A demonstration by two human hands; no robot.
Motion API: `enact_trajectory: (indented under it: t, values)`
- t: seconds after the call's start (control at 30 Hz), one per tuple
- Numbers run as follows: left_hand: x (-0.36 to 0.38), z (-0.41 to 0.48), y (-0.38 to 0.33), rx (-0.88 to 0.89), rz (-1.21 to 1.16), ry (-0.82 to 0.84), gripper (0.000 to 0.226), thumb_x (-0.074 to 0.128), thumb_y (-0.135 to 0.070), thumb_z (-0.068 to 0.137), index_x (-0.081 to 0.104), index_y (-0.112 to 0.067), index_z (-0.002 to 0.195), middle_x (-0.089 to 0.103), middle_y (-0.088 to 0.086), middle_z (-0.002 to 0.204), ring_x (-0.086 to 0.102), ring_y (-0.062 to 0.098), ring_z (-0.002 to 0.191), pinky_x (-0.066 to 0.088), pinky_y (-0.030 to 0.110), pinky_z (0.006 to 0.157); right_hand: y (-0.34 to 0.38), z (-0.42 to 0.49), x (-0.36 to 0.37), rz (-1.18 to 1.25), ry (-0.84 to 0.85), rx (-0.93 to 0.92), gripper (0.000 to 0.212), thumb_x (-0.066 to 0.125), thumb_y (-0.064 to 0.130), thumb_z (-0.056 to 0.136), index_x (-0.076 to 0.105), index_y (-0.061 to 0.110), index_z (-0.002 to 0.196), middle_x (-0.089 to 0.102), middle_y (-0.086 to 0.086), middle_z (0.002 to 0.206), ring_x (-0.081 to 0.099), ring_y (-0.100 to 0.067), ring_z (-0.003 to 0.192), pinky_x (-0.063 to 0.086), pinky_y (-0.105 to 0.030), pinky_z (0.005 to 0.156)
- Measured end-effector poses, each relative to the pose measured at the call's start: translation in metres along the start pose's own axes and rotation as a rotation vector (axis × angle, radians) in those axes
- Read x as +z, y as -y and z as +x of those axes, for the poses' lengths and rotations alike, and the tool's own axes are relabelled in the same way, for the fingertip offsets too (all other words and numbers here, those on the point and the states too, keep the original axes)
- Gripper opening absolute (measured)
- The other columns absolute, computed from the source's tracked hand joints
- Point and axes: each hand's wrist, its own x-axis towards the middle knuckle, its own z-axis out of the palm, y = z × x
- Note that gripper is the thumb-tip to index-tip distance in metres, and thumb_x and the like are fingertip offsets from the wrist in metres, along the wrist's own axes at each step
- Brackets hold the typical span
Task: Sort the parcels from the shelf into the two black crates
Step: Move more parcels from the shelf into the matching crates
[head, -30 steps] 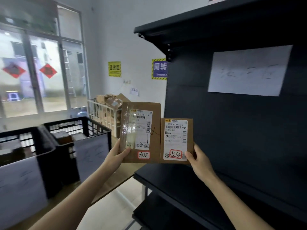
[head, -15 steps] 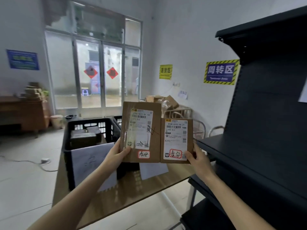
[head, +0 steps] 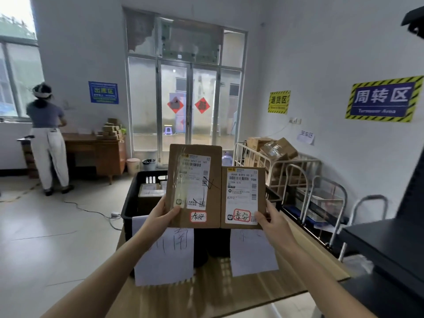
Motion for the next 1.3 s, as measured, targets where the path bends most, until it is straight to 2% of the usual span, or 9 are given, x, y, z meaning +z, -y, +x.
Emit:
enact_trajectory:
  t: [0.2,0.53,0.67,0.83,0.97,1.03,1.1,1.2,1.3]
  values:
    - [0.011,0.058,0.005,-0.021,0.011,-0.074,0.052,0.051,-0.021,0.094,0.033,-0.021,0.142,0.058,0.006,0.126,0.06,0.019,0.108,0.051,0.027,0.085,-0.024,0.073,-0.006,-0.01,0.056,-0.015,0.037,0.048,0.019,0.096,0.045,0.026,0.132,0.064,0.003,0.106,0.061,-0.011,0.097,0.049,-0.024,0.079]
    - [0.039,0.138,0.001,-0.037,0.023,-0.124,0.037,0.051,-0.026,0.093,0.04,-0.035,0.127,0.062,-0.006,0.105,0.063,0.01,0.092,0.049,0.017,0.07,-0.049,0.17,-0.028,0.042,0.09,-0.042,0.032,0.052,0.022,0.094,0.045,0.03,0.124,0.06,0.016,0.097,0.057,0.0,0.091,0.043,-0.014,0.07]
    - [0.04,0.169,0.008,-0.047,0.039,-0.126,0.048,0.057,-0.034,0.09,0.041,-0.033,0.135,0.063,0.001,0.109,0.062,0.017,0.098,0.052,0.036,0.087,-0.064,0.202,-0.029,0.053,0.054,-0.025,0.042,0.053,0.024,0.093,0.044,0.024,0.135,0.061,0.01,0.106,0.059,-0.013,0.103,0.047,-0.024,0.083]
    - [0.039,0.218,0.019,-0.032,0.032,-0.106,0.062,0.063,-0.054,0.075,0.041,-0.042,0.132,0.063,-0.004,0.11,0.059,0.018,0.107,0.045,0.045,0.097,-0.075,0.241,-0.022,0.093,0.046,-0.001,0.042,0.05,0.023,0.095,0.041,0.021,0.135,0.058,0.005,0.112,0.055,-0.002,0.095,0.041,-0.012,0.073]
    - [0.037,0.262,0.024,-0.004,-0.095,-0.084,0.067,0.062,-0.055,0.067,0.042,-0.043,0.13,0.062,-0.006,0.112,0.059,0.013,0.105,0.048,0.038,0.087,-0.09,0.284,-0.008,0.121,-0.006,0.034,0.057,0.052,0.037,0.092,0.032,0.022,0.143,0.051,-0.001,0.131,0.046,-0.021,0.123,0.036,-0.036,0.101]
    - [0.035,0.283,0.03,0.003,-0.12,-0.07,0.067,0.061,-0.056,0.065,0.042,-0.047,0.128,0.063,-0.005,0.112,0.06,0.013,0.103,0.048,0.039,0.086,-0.099,0.305,0.001,0.148,-0.021,0.043,0.057,0.054,0.039,0.089,0.033,0.027,0.14,0.052,0.001,0.129,0.047,-0.021,0.124,0.035,-0.041,0.106]
    - [0.032,0.302,0.038,-0.001,-0.127,-0.06,0.072,0.062,-0.059,0.063,0.041,-0.046,0.131,0.064,-0.005,0.111,0.06,0.014,0.104,0.047,0.042,0.09,-0.108,0.321,0.008,0.197,-0.025,0.063,0.052,0.057,0.037,0.088,0.036,0.032,0.135,0.057,-0.001,0.125,0.055,-0.021,0.115,0.043,-0.045,0.102]
    - [0.03,0.326,0.057,-0.031,-0.133,-0.034,0.083,0.065,-0.063,0.056,0.039,-0.046,0.133,0.066,-0.003,0.111,0.061,0.018,0.107,0.043,0.05,0.099,-0.12,0.338,0.014,0.275,-0.027,0.102,0.05,0.056,0.033,0.089,0.036,0.031,0.135,0.059,-0.004,0.119,0.06,-0.018,0.103,0.05,-0.036,0.084]
    - [0.034,0.344,0.072,-0.062,-0.181,-0.024,0.084,0.069,-0.06,0.054,0.04,-0.045,0.131,0.066,0.0,0.113,0.063,0.021,0.108,0.043,0.051,0.101,-0.129,0.35,0.015,0.298,-0.032,0.138,0.048,0.054,0.035,0.09,0.035,0.034,0.134,0.06,-0.003,0.118,0.058,-0.022,0.106,0.046,-0.042,0.088]
